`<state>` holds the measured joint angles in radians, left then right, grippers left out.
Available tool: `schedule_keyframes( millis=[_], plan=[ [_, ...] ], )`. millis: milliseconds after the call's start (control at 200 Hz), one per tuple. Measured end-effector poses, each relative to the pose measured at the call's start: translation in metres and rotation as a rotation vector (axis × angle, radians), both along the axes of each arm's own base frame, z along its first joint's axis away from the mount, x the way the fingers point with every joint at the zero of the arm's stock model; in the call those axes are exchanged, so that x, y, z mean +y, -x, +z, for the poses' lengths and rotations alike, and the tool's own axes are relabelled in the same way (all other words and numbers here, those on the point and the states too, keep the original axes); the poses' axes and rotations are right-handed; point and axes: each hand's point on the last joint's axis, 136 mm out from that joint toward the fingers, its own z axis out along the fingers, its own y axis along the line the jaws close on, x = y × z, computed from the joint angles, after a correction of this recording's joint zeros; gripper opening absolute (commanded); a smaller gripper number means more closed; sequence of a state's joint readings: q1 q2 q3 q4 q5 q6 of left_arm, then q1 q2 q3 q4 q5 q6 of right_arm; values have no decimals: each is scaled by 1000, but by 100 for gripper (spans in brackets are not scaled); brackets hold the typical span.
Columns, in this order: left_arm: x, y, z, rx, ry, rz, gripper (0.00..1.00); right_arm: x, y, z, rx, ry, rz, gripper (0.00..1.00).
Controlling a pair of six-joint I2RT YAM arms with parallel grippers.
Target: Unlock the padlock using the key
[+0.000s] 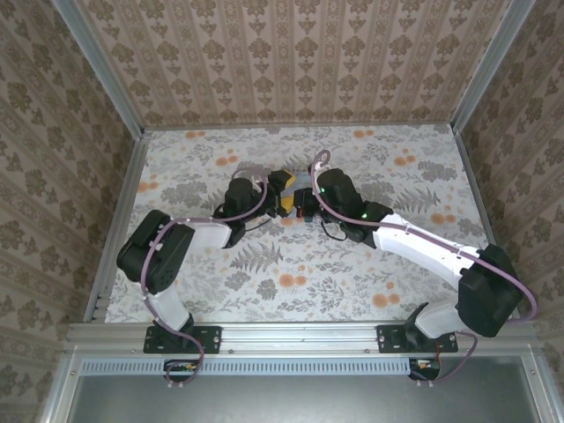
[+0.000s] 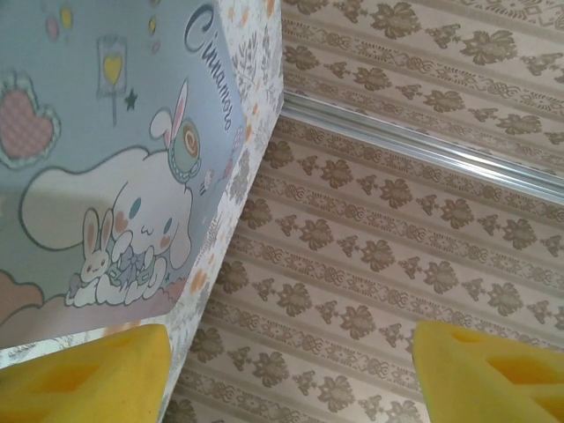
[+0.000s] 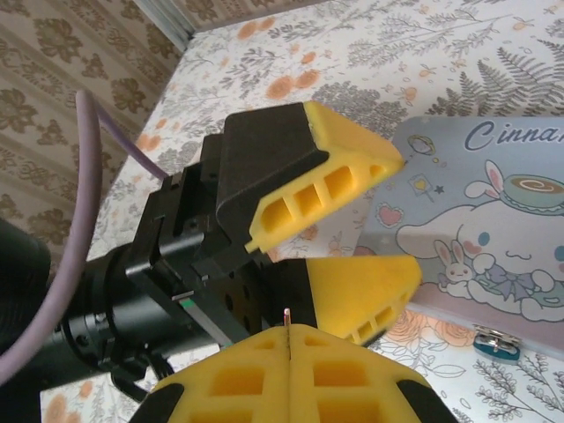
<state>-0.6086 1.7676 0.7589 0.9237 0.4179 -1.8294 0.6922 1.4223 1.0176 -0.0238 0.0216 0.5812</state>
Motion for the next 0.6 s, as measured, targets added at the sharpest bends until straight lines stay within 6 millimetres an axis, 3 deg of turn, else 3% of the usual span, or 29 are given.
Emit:
schedule_keyframes(
  millis=[155, 600],
  plan=[
    [-10, 5, -5, 34, 51, 1, 73, -4, -5, -1, -6, 7, -26, 0],
    [-24, 10, 18, 14, 177, 13, 73, -12, -22, 10, -55, -29, -93, 0]
  ],
)
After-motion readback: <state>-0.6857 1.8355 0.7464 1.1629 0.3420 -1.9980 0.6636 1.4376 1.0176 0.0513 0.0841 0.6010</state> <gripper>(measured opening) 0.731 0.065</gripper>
